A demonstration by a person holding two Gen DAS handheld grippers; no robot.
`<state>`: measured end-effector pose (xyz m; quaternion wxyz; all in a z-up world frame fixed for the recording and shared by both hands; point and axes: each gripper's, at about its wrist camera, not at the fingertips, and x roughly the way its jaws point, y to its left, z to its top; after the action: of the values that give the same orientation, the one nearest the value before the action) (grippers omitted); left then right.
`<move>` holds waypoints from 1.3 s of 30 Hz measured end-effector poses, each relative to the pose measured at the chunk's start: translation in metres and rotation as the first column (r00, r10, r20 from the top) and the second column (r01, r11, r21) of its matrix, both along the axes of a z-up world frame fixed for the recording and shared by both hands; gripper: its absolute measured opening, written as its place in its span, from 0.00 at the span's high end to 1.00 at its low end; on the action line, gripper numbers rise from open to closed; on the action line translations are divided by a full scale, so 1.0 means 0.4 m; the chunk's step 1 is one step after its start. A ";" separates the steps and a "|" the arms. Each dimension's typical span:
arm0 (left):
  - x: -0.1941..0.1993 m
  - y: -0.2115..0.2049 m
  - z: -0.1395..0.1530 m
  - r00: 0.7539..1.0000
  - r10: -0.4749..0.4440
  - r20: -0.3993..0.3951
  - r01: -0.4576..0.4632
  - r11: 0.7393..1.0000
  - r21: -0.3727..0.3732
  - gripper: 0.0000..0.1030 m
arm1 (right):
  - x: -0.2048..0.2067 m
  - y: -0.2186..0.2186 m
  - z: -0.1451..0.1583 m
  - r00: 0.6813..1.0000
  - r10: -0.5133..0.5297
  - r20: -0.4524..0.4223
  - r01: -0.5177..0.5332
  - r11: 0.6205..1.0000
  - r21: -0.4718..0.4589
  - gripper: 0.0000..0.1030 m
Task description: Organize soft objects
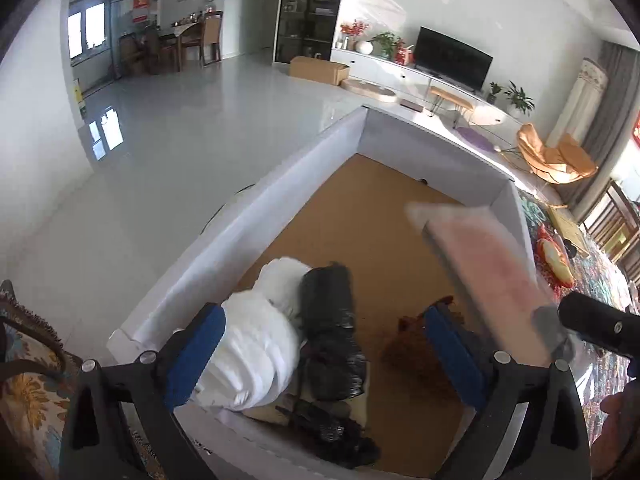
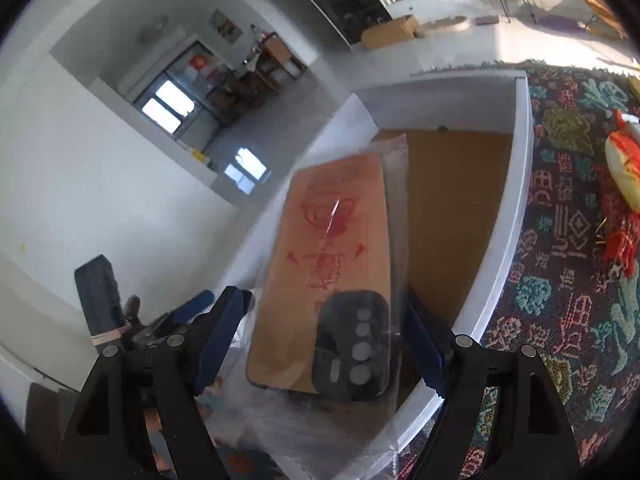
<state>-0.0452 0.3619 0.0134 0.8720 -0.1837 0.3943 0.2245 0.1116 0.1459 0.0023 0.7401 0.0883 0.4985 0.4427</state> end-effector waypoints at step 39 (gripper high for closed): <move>0.401 -0.873 -0.330 0.780 -0.615 -0.119 0.625 0.777 0.079 0.01 | 0.046 -0.872 -0.301 0.752 -0.513 0.414 0.657 0.641 -0.397 0.18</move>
<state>0.1153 0.0125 -0.1186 0.8884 0.0163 0.4565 -0.0453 0.1299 -0.2030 -0.1179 0.8978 -0.0168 0.4389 0.0325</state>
